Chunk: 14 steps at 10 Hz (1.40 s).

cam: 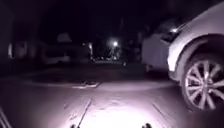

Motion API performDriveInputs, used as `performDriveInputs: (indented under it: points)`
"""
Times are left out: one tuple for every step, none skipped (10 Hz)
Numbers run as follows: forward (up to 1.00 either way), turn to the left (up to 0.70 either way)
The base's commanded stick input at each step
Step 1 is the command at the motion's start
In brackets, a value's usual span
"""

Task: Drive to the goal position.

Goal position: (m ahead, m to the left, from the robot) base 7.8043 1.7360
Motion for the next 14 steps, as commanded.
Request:
performDriveInputs:
  points:
    - [0.85, 0.0]
    - [0.85, 0.0]
    - [0.85, 0.0]
    - [0.85, 0.0]
    - [0.85, 0.0]
    - [0.85, 0.0]
    - [0.85, 0.0]
    - [0.85, 0.0]
    - [0.85, 0.0]
    - [0.85, 0.0]
    - [0.85, 0.0]
    - [0.85, 0.0]
    - [0.85, 0.0]
    - [0.85, -0.01]
